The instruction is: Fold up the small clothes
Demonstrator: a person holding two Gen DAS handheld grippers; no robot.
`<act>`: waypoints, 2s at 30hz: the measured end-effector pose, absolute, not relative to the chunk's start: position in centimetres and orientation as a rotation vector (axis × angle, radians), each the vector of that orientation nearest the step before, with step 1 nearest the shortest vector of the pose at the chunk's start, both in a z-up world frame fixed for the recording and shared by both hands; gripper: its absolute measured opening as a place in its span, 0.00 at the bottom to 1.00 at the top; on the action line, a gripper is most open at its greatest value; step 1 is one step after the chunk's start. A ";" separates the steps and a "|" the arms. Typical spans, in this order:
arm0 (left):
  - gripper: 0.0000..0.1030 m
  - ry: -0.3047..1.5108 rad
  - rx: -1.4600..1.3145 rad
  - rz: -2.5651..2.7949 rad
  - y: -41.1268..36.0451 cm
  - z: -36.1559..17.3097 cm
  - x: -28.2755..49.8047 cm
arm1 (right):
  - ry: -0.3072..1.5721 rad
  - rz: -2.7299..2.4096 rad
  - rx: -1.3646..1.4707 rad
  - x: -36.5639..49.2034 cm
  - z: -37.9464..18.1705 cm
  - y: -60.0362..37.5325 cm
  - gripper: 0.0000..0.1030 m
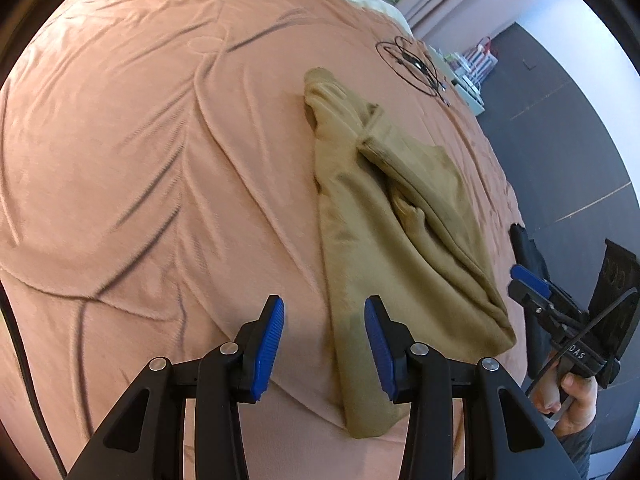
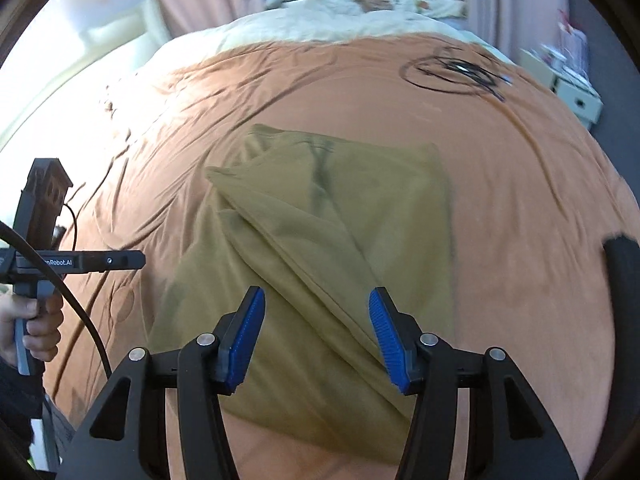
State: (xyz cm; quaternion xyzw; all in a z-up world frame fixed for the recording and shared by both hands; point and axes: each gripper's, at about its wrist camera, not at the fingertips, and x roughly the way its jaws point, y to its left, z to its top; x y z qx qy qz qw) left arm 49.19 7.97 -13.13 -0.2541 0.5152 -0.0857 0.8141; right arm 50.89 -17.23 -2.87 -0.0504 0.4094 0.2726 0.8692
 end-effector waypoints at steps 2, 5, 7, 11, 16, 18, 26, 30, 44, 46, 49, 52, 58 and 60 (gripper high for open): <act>0.43 1.094 -0.553 -0.180 8.8 -13.2 49.3 | 0.858 0.583 -0.135 51.3 -3.1 -15.9 0.51; 0.43 1.087 -0.566 -0.179 9.8 -13.4 49.3 | 0.859 0.589 -0.182 52.3 -3.5 -13.7 0.51; 0.43 1.083 -0.575 -0.179 10.4 -13.5 49.4 | 0.861 0.588 -0.210 53.2 -3.9 -12.3 0.51; 0.43 1.073 -0.590 -0.180 11.7 -13.7 49.4 | 0.859 0.583 -0.252 54.7 -4.1 -9.8 0.51; 0.43 1.068 -0.613 -0.176 13.2 -14.3 49.4 | 0.848 0.586 -0.299 55.8 -4.2 -7.2 0.51; 0.43 1.067 -0.622 -0.174 13.7 -14.6 49.3 | 0.849 0.587 -0.326 56.0 -4.7 -6.3 0.51; 0.43 1.073 -0.654 -0.162 15.1 -15.7 48.8 | 0.910 0.593 -0.378 57.0 -7.0 -4.4 0.36; 0.43 1.073 -0.656 -0.160 15.3 -15.6 48.8 | 0.929 0.623 -0.315 57.9 -6.7 -5.1 0.19; 0.43 1.067 -0.606 -0.194 13.1 -13.9 50.9 | 0.962 0.717 -0.043 60.3 -5.4 -10.1 0.08; 0.43 1.073 -0.598 -0.198 12.4 -13.9 51.5 | 0.949 0.705 -0.037 60.5 -5.1 -10.8 0.08; 0.43 1.082 -0.579 -0.203 11.5 -13.7 52.6 | 0.911 0.674 -0.025 61.4 -3.7 -12.7 0.08; 0.43 1.086 -0.561 -0.200 10.9 -13.5 53.9 | 0.881 0.630 -0.028 62.4 -2.3 -14.6 0.08; 0.43 1.088 -0.526 -0.188 10.0 -13.2 56.6 | 0.876 0.570 -0.030 65.0 -1.7 -17.2 0.08; 0.43 1.091 -0.514 -0.186 9.6 -13.2 57.5 | 0.880 0.551 -0.029 65.7 -2.0 -17.9 0.08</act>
